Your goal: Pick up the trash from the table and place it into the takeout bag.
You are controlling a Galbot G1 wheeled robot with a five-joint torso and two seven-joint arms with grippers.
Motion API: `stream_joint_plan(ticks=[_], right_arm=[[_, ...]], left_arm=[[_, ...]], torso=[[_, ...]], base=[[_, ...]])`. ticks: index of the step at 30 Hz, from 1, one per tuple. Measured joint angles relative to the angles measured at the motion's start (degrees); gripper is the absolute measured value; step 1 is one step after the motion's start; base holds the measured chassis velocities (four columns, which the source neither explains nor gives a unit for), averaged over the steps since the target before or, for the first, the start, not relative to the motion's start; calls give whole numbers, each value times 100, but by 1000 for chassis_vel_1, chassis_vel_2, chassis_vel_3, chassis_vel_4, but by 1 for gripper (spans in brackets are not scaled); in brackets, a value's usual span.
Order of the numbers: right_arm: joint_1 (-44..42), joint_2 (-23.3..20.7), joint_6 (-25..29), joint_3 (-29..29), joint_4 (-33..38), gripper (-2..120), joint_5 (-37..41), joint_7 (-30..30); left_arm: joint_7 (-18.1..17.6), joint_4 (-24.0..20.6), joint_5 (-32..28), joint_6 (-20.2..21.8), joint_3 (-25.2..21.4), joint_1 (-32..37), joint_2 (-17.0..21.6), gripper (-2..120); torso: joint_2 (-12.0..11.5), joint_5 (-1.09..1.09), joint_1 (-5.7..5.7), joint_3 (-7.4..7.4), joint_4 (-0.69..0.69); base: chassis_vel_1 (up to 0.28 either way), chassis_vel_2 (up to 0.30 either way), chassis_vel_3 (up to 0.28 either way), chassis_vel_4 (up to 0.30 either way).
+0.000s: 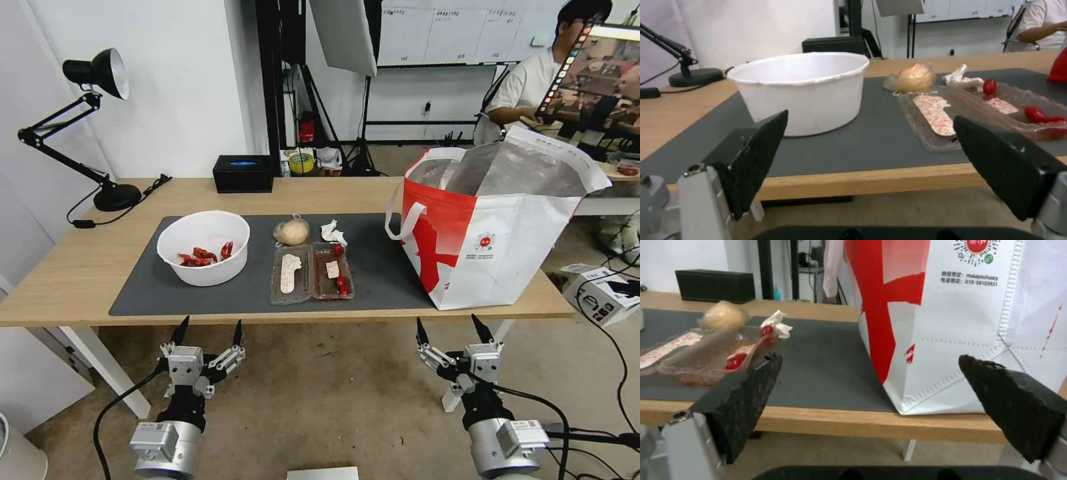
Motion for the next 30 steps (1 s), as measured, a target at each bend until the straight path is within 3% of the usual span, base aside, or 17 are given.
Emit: stream_joint_plan(ticks=[19, 24, 28, 29, 30], right_arm=[[11, -97, -38, -2, 40, 100, 72, 48], [120, -640, -332, 8, 303, 100, 481, 337], [209, -1196, -544, 26, 511, 100, 778, 546], [219, -1321, -568, 22, 539, 100, 885, 592], [279, -1495, -581, 52, 648, 100, 1019, 679]], left_arm=[[-70, -113, -224, 143, 32, -89, 17, 100], [-409, -707, -1256, 791, 193, -529, 120, 100], [-470, -800, -1546, 830, 219, -643, 149, 100], [-470, -800, -1566, 818, 228, -645, 152, 100], [-463, -790, -1575, 797, 260, -641, 149, 100]], torso=[[0, 1, 0, 0, 0], [0, 1, 0, 0, -1], [0, -2, 0, 0, 3], [-1, 7, 0, 0, -3], [0, -2, 1, 0, 4]], base=[[0, 0, 0, 0], [0, 0, 0, 0], [0, 0, 0, 0], [0, 0, 0, 0], [0, 0, 0, 0]])
